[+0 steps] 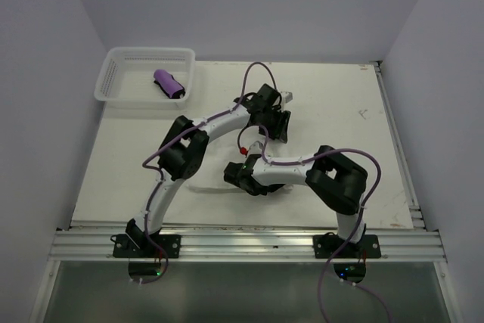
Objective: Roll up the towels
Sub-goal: Roll the towel
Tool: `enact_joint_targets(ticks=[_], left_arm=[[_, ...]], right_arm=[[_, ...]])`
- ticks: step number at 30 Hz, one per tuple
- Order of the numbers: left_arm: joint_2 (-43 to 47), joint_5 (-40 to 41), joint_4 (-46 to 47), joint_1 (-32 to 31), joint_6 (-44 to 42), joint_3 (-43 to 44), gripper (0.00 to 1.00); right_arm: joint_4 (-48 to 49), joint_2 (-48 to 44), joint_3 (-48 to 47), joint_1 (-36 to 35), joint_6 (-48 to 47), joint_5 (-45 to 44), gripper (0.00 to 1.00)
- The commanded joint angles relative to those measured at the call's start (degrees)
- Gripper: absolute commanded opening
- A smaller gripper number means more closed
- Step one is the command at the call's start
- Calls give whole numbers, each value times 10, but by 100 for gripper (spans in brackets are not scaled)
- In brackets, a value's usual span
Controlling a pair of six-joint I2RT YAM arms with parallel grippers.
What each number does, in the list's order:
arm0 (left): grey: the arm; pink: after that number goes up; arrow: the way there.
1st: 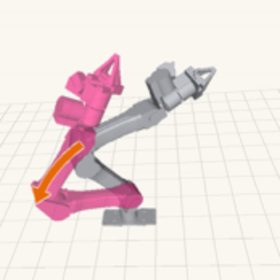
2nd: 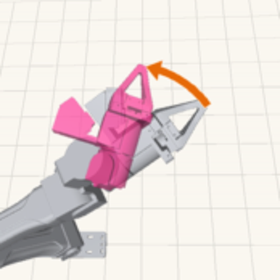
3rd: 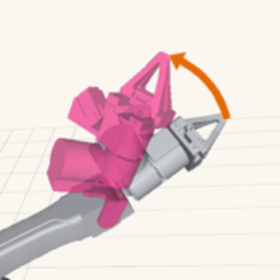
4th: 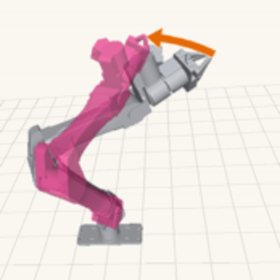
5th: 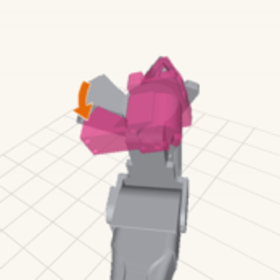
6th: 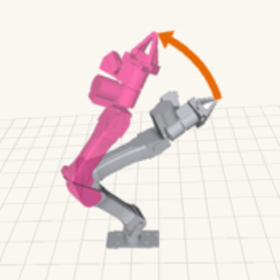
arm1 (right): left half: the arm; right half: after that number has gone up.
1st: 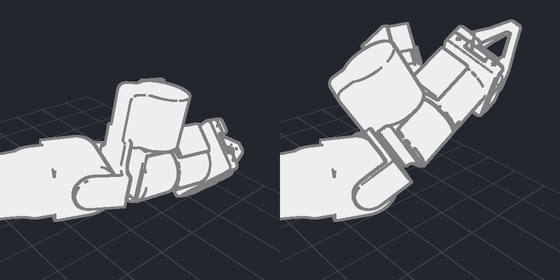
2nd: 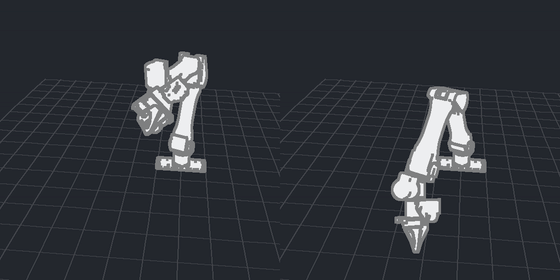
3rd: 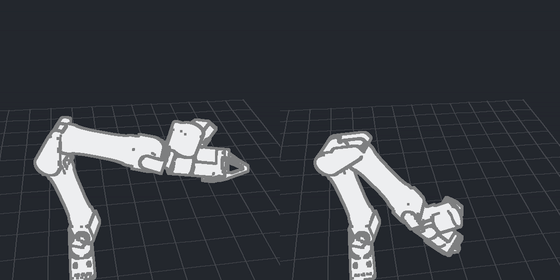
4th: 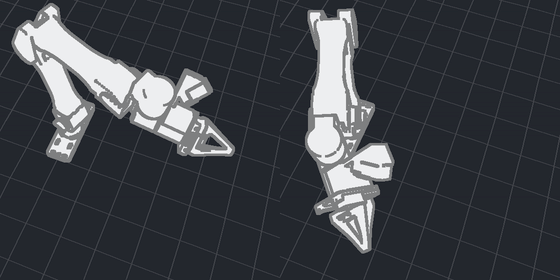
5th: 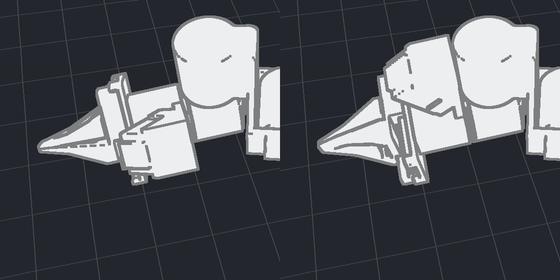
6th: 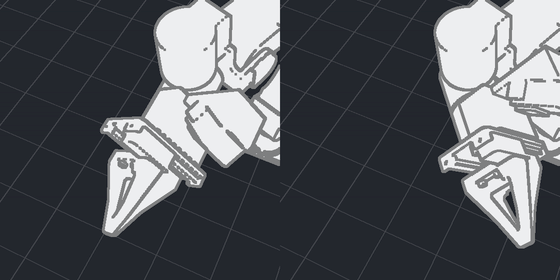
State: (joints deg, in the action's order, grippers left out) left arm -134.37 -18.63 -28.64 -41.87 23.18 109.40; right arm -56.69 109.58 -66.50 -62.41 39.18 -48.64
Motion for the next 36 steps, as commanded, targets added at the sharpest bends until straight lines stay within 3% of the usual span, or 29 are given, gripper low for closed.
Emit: enact_joint_targets(ticks=[1,7,9,16,19,22,26,33,36], left_arm=[[-23,24,-26,-10,-3,13,53],[-26,23,-15,-17,7,13,44],[-27,24,-14,-19,8,14,30],[-6,34,-4,-19,6,-11,0],[31,23,60,-18,8,-79,0],[70,-26,201,-1,34,-176,0],[93,-86,331,37,77,-268,0],[99,-100,384,55,63,-294,0],[92,-108,398,57,65,-293,0]], right_arm=[[11,23,-31,-8,4,-4,0],[-5,51,-59,-14,-6,-10,0],[-10,63,-66,-16,-7,-13,0],[-13,88,-76,-26,-9,-8,0],[-10,87,-73,-29,-6,-2,0],[-2,76,-65,-29,-5,7,0],[27,50,-47,-29,-11,35,11],[74,14,-27,-28,-13,79,32],[82,-18,-18,-28,-9,91,37]])
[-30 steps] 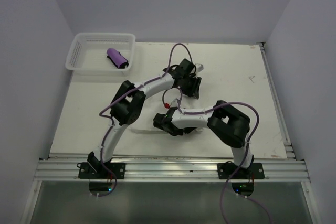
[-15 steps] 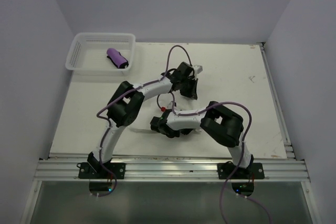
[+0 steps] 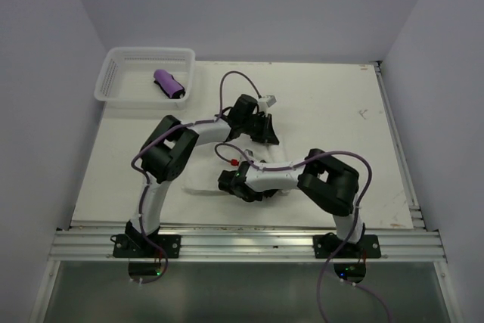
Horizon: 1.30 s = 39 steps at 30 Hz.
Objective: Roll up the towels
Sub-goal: Roll the towel
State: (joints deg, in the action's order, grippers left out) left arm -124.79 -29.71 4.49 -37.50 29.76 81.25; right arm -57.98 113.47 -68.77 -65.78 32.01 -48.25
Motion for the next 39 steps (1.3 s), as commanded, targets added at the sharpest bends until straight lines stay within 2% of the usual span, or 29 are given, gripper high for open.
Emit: enact_joint_targets(ticks=[1,9,14,26,31,39], left_arm=[[-5,3,71,13,-1,-12,0],[-11,0,97,17,4,-21,0],[-10,0,105,18,5,-28,0],[-5,-7,116,19,-1,-37,0],[-1,-7,119,22,-1,-41,0],[3,-4,119,24,0,-46,0]], right_arm=[[100,-70,8,6,62,89,38],[156,-244,67,14,44,140,51],[162,-316,97,38,62,164,52],[327,-532,300,240,122,331,49],[432,-580,385,328,198,443,49],[567,-630,509,398,275,526,49]])
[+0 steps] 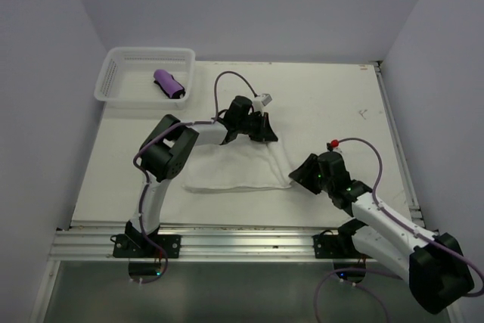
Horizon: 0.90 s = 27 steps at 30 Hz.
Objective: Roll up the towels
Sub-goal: Roll the towel
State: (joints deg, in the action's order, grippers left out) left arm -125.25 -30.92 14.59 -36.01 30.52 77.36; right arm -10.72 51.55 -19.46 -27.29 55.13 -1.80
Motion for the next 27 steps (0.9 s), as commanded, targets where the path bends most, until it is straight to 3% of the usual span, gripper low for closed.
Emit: enact_joint_targets(ticks=[1,13,16,20,21,24,27], left_arm=[[6,8,18,9,-6,-7,0],[20,31,52,10,27,-36,0],[22,31,66,11,42,-44,0],[21,33,69,10,52,-46,0],[22,38,62,10,54,-45,0],[25,56,38,11,63,-40,0],[34,82,16,13,83,-41,0]], right_arm=[[101,-5,20,14,46,68,50],[242,77,59,15,60,134,42],[250,95,64,16,52,136,33],[146,73,14,14,-23,88,11],[76,64,0,10,-67,64,8],[-24,37,-50,-3,-131,0,0],[-62,37,-73,-47,-151,-64,0]])
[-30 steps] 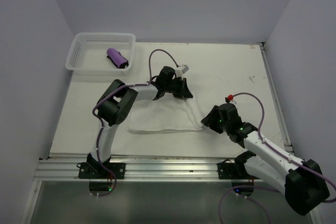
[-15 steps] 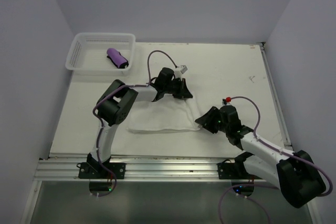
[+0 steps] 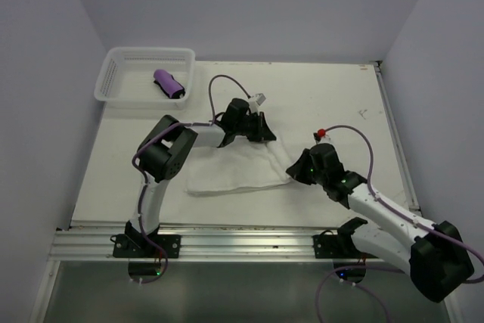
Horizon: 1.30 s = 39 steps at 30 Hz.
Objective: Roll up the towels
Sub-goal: Roll the towel
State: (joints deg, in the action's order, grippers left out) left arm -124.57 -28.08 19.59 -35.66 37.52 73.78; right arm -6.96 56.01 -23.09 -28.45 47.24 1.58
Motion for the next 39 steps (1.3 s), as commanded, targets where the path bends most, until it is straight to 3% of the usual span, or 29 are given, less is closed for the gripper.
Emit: enact_joint_targets(ticks=[1,5,9,15,21,26,39], left_arm=[[30,57,-35,11,26,-8,0],[42,66,-58,19,38,7,0],[47,72,-92,23,21,38,0],[39,59,-112,31,10,68,0],[32,50,-119,31,9,82,0],[25,43,-137,37,-3,101,0],[1,30,-142,43,-42,109,0]], right_arm=[[-106,-2,-43,-54,-76,-123,0],[-149,93,-102,-180,-94,-255,0],[-220,178,-156,-245,-98,-374,0],[-333,247,-248,-302,-78,-496,0],[-442,385,-346,-355,-65,-583,0],[-482,484,-408,-386,-65,-602,0],[-482,611,-468,-410,-112,-575,0]])
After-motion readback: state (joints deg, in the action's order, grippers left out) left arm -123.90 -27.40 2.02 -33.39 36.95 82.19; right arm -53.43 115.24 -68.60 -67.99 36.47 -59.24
